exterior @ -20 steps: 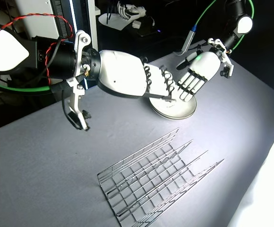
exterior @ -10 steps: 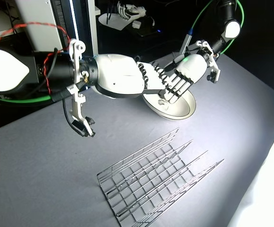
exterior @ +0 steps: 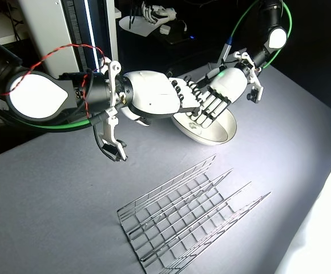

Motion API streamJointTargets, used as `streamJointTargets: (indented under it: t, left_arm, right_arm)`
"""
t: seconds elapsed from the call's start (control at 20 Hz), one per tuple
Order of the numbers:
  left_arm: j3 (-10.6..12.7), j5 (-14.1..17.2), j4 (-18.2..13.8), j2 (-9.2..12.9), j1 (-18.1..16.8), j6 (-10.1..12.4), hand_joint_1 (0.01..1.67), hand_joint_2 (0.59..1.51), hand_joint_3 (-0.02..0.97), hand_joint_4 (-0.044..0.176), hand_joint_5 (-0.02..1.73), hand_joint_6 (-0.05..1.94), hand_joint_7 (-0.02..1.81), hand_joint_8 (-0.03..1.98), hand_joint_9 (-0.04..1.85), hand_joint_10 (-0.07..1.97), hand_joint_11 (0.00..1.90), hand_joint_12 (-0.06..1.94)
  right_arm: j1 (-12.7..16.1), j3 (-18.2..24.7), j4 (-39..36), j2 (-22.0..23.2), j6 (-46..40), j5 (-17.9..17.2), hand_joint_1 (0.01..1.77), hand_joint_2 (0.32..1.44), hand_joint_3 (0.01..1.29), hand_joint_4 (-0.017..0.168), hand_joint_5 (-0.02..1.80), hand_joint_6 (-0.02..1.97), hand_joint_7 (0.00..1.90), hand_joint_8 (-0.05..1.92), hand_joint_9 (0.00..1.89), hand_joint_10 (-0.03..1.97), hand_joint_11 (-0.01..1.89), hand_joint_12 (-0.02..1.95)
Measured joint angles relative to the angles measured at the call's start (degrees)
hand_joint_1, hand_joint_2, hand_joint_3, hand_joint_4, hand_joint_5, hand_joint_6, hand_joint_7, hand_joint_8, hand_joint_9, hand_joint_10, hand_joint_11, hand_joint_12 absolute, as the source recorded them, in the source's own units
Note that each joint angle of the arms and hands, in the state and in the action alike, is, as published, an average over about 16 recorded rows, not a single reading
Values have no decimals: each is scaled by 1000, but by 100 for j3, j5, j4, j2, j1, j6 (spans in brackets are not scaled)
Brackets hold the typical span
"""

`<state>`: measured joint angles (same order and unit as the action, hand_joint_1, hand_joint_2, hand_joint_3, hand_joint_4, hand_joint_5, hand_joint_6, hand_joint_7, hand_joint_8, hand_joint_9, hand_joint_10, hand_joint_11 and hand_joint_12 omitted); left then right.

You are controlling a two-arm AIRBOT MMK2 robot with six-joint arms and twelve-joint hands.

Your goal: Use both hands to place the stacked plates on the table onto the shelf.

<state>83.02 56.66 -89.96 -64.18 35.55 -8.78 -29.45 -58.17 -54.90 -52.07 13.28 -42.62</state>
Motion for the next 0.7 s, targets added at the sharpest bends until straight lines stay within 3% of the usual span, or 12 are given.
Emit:
streamJointTargets:
  t: [0.7]
  left_arm:
    - [6, -50, 147, -51, -12, 59, 14, 1104, 2, -9, -15, -29, -8, -24, -13, -19, 20, 17]
  right_arm:
    - [-187, -619, -27, -816, -39, 189, 1394, 953, 14, -4, 14, 19, 12, 14, 15, 13, 12, 23]
